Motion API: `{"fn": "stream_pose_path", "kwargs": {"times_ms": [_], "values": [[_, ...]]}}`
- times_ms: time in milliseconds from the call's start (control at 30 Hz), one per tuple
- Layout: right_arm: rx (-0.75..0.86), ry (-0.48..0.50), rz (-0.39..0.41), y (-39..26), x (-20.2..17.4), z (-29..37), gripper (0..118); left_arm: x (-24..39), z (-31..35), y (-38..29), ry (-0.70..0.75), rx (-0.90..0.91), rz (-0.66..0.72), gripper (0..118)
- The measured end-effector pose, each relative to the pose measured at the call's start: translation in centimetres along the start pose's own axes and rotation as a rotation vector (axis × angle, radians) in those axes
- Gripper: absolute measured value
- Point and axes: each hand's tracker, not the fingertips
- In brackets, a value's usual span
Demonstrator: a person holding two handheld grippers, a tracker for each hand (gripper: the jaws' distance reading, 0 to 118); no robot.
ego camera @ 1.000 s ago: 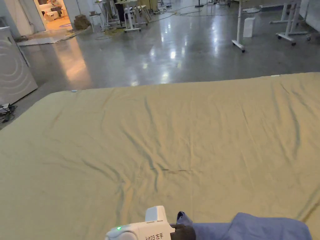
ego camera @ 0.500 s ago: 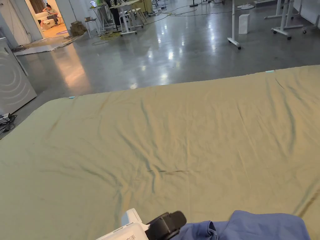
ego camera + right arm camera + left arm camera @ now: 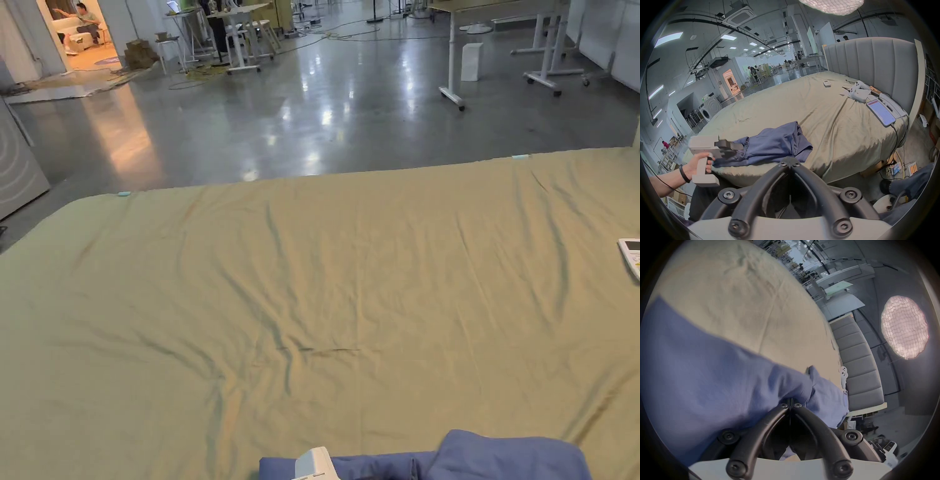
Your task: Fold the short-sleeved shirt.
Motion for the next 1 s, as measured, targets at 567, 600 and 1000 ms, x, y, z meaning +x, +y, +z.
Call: {"fn": "stream_pose_path", "kwargs": {"times_ms": [567, 600, 1000], "values": [[-0.041, 0.062, 0.001, -0.2, -1.5, -1.4, 0, -4.6, 11.2, 0.8, -0.181, 0.108, 0.362, 117], [-0.042, 0.056, 0.005, -0.2, -1.5, -1.3, 0, -6.7, 10.2, 0.7, -0.22, 0.138, 0.359, 112], [-0.08, 0.007, -0.018, -0.6, -0.5, -0.5, 0, -8.7, 8.3, 2.6, -0.126, 0.101, 0.32, 14]]}}
